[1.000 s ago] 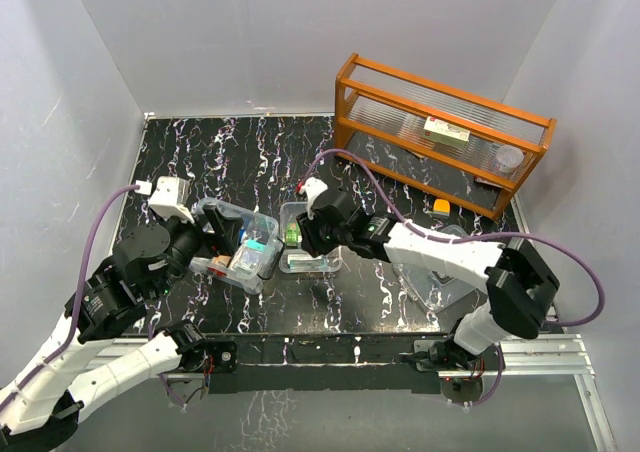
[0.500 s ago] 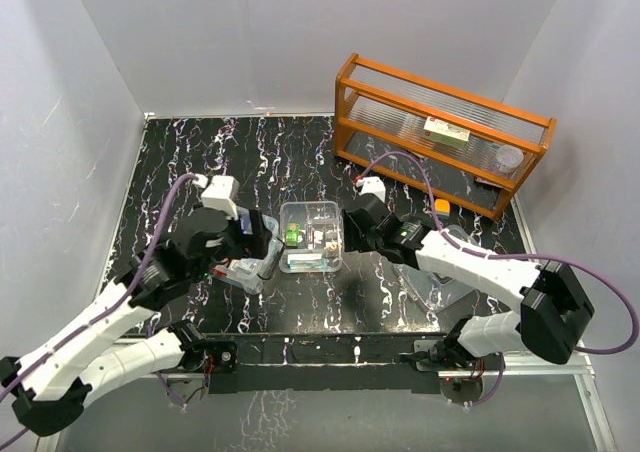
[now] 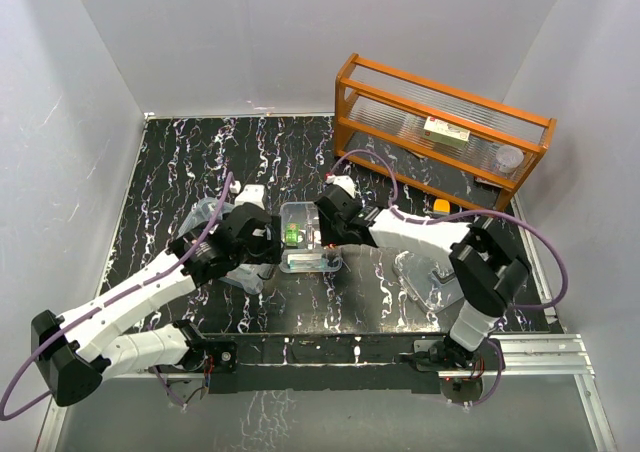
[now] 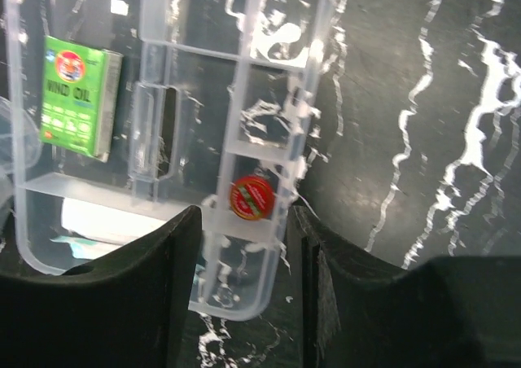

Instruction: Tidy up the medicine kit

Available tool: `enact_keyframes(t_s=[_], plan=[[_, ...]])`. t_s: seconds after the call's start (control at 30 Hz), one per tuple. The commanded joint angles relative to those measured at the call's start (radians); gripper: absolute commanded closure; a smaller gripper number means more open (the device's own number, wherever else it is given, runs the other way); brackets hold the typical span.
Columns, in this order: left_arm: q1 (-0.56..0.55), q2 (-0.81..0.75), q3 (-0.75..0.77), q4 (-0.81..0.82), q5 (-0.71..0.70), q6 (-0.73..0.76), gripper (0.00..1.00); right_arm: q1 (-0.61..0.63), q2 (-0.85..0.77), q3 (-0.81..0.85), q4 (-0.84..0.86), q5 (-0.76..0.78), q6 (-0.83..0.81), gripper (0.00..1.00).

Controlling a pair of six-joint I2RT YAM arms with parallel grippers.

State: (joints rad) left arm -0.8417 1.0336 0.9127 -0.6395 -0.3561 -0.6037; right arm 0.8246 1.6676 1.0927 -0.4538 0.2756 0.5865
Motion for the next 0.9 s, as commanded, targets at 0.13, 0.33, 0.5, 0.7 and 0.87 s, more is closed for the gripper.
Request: enact_keyframes(t_s=[0.13, 0.33, 0.5, 0.7, 0.87], plan=[[-0.002, -0.038, -0.064, -0.025, -0.039, -0.057, 0.35, -0.001, 0.149, 0.164, 0.087, -0.101, 0.031, 0.58], [-0.002, -0.053, -0.081, -0.023, -0.03, -0.082, 0.35, 0.002, 0.245, 0.265, 0.059, -0.096, 0.028, 0.59], [-0.002, -0.065, -0.088, -0.011, -0.017, -0.071, 0.35, 0.008, 0.291, 0.316, 0.003, -0.055, 0.025, 0.6], [-0.002, -0.067, -0.092, -0.02, -0.033, -0.074, 0.39, 0.035, 0.206, 0.286, 0.045, -0.044, 0.033, 0.6], [-0.002, -0.097, -0.094, -0.038, -0.083, -0.101, 0.43, 0.042, 0.208, 0.29, 0.067, -0.04, 0.021, 0.6]])
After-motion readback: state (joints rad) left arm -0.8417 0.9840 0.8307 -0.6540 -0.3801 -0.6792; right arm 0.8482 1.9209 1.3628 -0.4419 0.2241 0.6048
